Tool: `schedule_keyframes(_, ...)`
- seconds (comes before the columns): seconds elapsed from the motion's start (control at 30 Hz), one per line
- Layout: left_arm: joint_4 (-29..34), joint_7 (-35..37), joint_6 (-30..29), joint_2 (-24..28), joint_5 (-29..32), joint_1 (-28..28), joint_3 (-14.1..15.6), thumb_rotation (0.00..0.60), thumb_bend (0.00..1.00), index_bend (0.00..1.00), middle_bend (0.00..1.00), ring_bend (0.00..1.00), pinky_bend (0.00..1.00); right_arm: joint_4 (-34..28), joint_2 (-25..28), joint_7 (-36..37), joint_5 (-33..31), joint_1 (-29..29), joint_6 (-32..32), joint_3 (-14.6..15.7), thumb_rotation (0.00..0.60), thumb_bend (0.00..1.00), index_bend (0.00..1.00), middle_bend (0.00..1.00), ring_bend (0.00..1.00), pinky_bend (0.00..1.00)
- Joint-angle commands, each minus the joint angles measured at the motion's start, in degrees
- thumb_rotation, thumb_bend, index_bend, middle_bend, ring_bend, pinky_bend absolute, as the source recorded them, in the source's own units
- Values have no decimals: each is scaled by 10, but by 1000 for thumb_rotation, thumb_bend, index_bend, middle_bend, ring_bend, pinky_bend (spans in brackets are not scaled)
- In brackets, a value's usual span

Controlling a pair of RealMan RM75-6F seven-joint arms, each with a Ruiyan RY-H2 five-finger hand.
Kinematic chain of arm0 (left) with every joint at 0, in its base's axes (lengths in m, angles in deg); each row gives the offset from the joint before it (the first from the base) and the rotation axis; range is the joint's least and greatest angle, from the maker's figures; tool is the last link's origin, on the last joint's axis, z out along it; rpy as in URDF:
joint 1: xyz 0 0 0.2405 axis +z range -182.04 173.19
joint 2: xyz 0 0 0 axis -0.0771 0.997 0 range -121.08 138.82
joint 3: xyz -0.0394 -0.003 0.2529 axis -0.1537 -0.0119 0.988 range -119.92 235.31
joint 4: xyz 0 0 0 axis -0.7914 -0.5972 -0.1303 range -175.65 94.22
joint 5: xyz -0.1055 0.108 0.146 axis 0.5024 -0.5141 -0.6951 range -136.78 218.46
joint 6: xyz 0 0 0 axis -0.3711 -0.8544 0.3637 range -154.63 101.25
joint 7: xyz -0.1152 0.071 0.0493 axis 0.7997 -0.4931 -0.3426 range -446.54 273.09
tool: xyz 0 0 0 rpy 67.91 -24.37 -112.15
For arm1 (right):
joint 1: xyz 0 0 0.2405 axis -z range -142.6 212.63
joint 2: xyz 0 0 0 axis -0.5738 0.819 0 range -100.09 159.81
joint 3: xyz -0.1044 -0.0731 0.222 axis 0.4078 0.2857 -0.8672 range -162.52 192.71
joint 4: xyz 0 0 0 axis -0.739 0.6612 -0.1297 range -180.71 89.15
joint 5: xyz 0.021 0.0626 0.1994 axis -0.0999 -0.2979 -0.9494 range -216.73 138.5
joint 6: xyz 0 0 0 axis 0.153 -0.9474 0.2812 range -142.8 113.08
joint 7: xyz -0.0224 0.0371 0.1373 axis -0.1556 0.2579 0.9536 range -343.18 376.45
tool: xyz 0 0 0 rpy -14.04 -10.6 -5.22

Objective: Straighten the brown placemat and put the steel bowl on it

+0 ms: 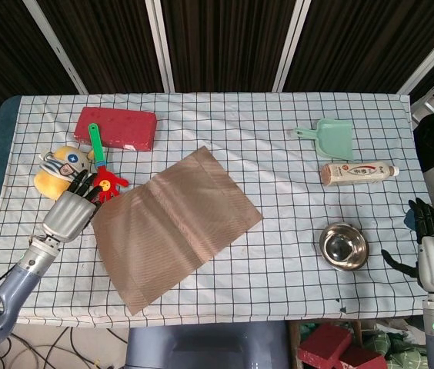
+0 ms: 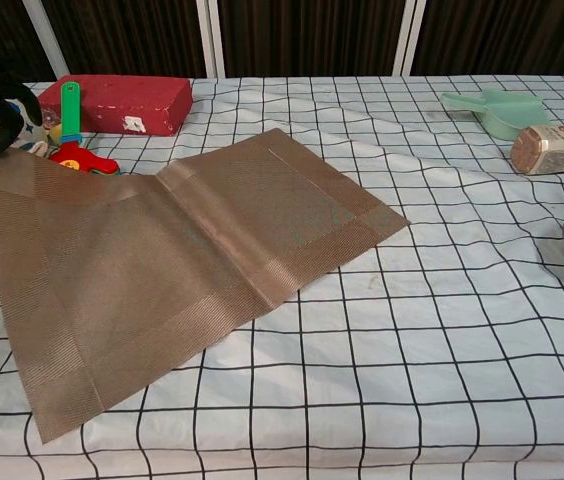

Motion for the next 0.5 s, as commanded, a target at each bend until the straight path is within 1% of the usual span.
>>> schedule_keyframes(0.03,-17,-15,8,-24,21,-1,-16,600,409,662,288,85,80,-1,1,0,2,0,0,1,600,125,52,0,0,166)
schedule_keyframes(0.07,-17,-15,11,-29,27,0,-18,600,385,647,279,85,76,-1,1,-1,2,0,0,1,600,126,52,0,0,166)
schedule_keyframes(0.1,-16,-15,14,-32,30,2,-17,600,330,612,260,83,68,-1,1,-1,2,0,0,1,600,125,52,0,0,166)
schedule_keyframes(0.17,-11,-14,11,-34,29,7,-15,600,173,496,202,70,45,-2,2,0,3,0,1,1,600,125,52,0,0,165)
schedule_keyframes(0.23,0,-8,1,-32,27,14,-15,600,79,381,150,46,24,-3,3,0,3,0,2,2,600,125,52,0,0,165)
schedule_keyframes(0.27,9,-3,-5,-30,26,18,-16,600,53,324,129,34,14,-4,4,-1,3,0,2,2,600,125,52,0,0,165)
schedule_keyframes(0.37,60,16,-33,-15,30,39,-18,600,41,233,110,9,2,-10,7,-5,4,-1,3,2,600,118,52,0,0,165)
schedule_keyframes(0.5,140,20,-79,19,27,76,-11,600,40,180,101,0,0,-26,17,-15,14,-4,-2,-1,600,108,52,0,0,165)
